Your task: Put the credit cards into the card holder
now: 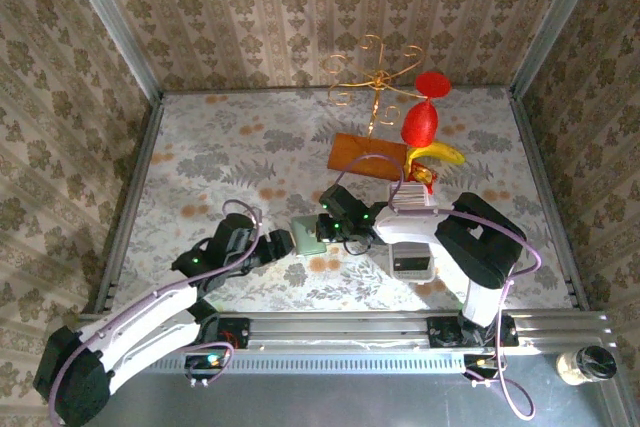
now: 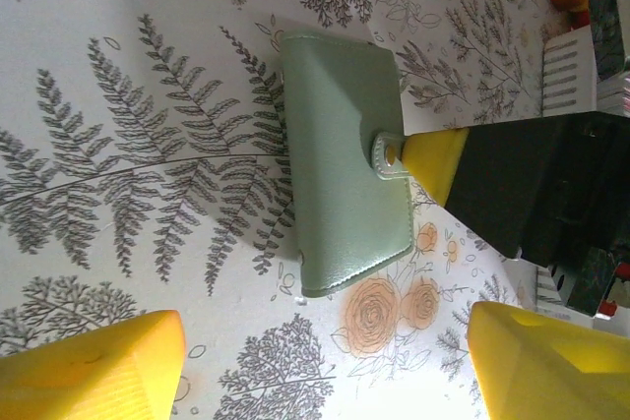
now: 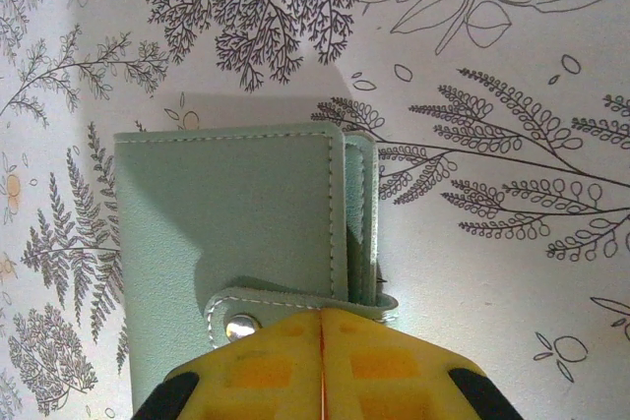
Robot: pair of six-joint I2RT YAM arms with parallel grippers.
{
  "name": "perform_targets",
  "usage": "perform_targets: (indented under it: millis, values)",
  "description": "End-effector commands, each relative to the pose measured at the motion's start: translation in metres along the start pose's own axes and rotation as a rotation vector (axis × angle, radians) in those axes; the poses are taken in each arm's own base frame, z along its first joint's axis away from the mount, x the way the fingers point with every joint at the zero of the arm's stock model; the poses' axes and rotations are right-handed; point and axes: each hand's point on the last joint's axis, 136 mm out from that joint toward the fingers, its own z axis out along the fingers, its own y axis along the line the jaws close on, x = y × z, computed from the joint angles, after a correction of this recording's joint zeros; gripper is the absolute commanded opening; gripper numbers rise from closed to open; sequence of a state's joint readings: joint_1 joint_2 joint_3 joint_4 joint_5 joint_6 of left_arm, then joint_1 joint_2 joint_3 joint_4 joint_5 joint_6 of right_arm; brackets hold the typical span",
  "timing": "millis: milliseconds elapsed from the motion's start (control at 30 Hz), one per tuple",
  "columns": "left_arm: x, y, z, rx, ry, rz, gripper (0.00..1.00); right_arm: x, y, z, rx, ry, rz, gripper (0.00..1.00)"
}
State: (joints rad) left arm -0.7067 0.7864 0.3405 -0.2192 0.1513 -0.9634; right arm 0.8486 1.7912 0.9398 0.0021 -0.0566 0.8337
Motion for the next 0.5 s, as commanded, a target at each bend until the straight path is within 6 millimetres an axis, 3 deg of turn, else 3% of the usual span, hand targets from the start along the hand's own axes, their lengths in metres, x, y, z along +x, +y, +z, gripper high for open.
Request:
perform_targets:
  millis: [0,467]
  values:
    - [-0.003,-0.011,0.008,0.043,-0.009,-0.023,0.76,0.029,-0.041,0.004,0.136,0.078,0.019,0.08]
    - [-0.013,-0.024,0.035,0.046,-0.005,-0.021,0.76,0.031,-0.046,0.005,0.119,0.070,0.047,0.06]
